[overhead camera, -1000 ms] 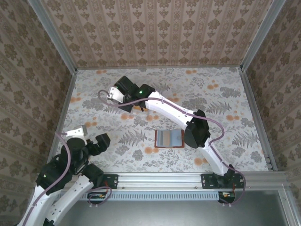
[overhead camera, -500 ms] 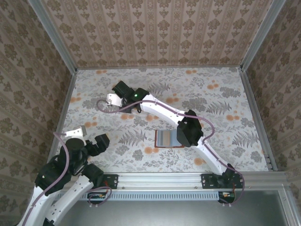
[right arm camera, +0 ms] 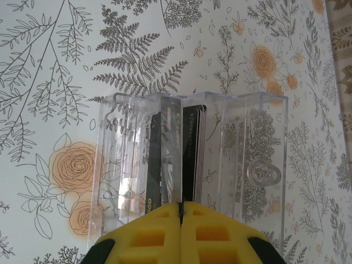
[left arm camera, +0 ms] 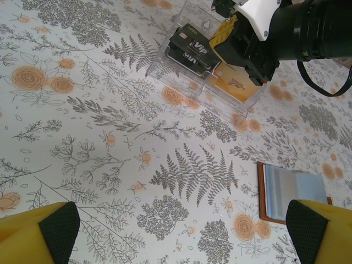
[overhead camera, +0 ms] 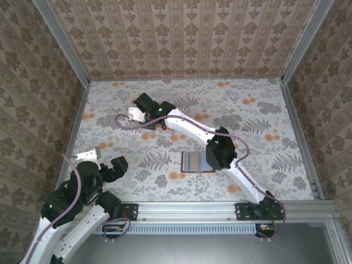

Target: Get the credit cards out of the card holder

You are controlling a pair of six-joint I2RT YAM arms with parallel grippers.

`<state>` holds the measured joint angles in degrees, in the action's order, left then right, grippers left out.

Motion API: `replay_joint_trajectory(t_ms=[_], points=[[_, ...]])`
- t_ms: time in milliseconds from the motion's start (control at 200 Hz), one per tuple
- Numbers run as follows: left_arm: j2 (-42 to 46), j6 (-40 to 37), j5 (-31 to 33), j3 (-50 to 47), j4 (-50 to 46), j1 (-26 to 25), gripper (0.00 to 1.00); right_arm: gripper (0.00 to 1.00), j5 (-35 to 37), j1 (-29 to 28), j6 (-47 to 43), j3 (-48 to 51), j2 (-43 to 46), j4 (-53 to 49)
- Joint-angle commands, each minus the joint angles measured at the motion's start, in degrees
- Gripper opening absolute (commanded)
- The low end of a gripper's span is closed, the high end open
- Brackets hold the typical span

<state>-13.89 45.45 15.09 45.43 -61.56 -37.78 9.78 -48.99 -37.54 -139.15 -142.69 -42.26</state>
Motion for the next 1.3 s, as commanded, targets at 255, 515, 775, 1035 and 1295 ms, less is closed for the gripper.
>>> replay_joint_trajectory(t_ms=[255, 515, 775, 1035, 1295], points=[[-0.52, 0.69, 0.55, 0.27, -0.84, 0.44, 1.00, 0.00, 1.76, 0.49, 1.29, -1.01, -1.31, -1.30], [-1.14, 0.30, -0.08, -0.12, 0.45, 0.43, 1.00, 0.00, 1.68, 0.44, 3.04, 0.14, -0.24, -2.48], [-1.49, 0.19, -0.52, -0.35, 0.90, 0.47, 1.00, 0.00, 2.48, 0.32, 4.12, 1.70, 0.78, -3.28], [-1.30, 0.16, -0.95, -0.87, 1.22, 0.49, 1.00, 0.00, 3.49, 0.38, 4.44, 2.22, 0.46, -2.98], [0.26, 0.67, -0.68, -0.69, -0.14, 0.49, 1.00, 0.00, 3.98, 0.38, 5.44, 0.92, -1.16, -1.19]])
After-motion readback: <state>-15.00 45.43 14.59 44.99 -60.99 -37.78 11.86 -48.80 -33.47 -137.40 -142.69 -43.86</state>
